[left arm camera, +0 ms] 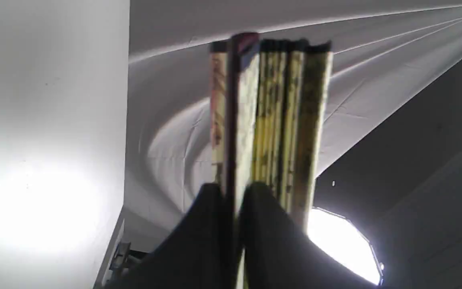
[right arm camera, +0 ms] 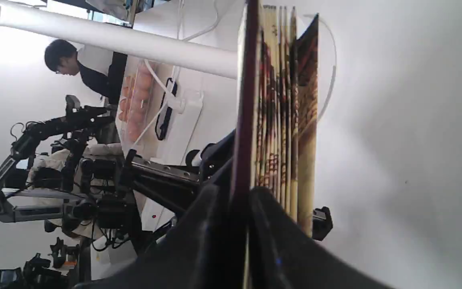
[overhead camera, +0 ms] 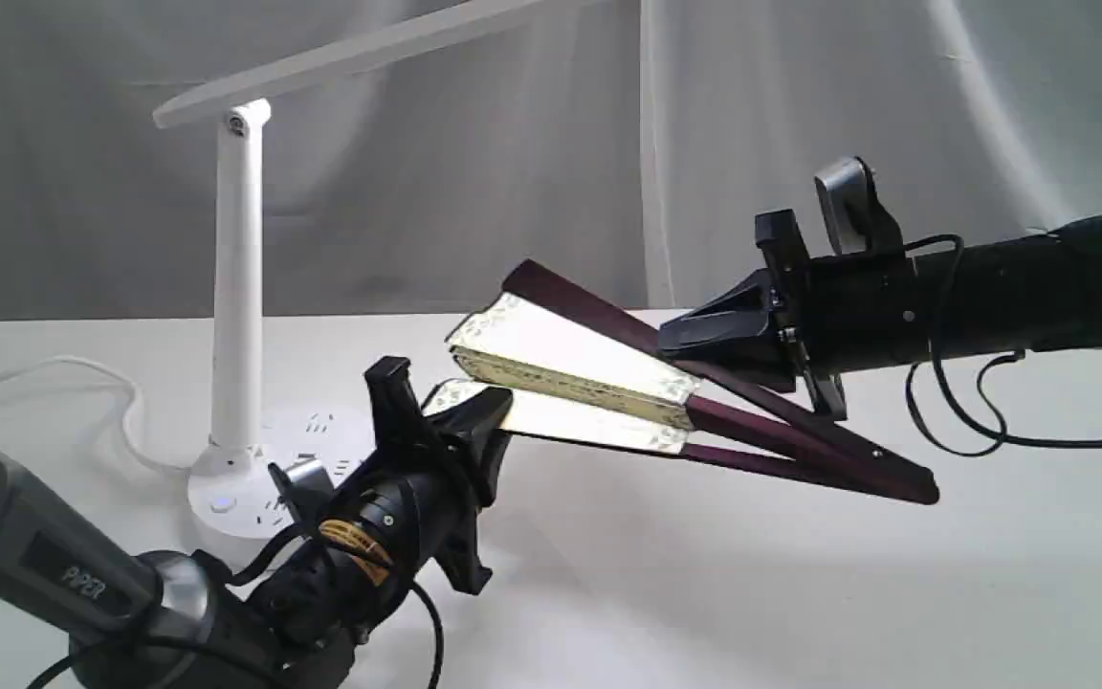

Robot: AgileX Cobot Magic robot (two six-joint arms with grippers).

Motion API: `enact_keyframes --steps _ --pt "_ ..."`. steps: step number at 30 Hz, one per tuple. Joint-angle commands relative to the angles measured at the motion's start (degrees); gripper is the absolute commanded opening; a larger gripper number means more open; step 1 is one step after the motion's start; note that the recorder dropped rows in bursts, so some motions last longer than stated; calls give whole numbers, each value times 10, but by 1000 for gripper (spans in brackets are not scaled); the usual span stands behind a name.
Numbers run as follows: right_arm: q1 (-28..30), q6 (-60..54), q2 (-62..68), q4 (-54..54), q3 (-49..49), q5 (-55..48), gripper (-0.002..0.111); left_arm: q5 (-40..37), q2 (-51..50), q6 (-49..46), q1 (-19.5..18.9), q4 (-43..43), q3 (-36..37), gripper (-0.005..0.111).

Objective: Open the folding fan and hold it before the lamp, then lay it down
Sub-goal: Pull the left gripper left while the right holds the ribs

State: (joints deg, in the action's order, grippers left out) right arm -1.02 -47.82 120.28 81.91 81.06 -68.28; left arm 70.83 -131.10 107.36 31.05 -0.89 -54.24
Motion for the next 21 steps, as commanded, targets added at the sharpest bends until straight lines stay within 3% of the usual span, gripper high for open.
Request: enact_keyframes --steps 1,3,7,15,21 --pt "4 1 -8 10 -3 -17 26 -9 -1 7 2 38 -1 0" --pt "4 1 -8 10 -3 -17 36 -9 -1 8 2 62 -1 0" --pt "4 1 -3 10 -3 -17 43 -9 -1 4 -13 123 -1 0" --pt "4 1 29 17 -3 -17 44 -9 -1 5 -70 286 -1 0" --pt "4 1 53 27 -3 -17 44 -9 5 -12 -72 337 -1 0"
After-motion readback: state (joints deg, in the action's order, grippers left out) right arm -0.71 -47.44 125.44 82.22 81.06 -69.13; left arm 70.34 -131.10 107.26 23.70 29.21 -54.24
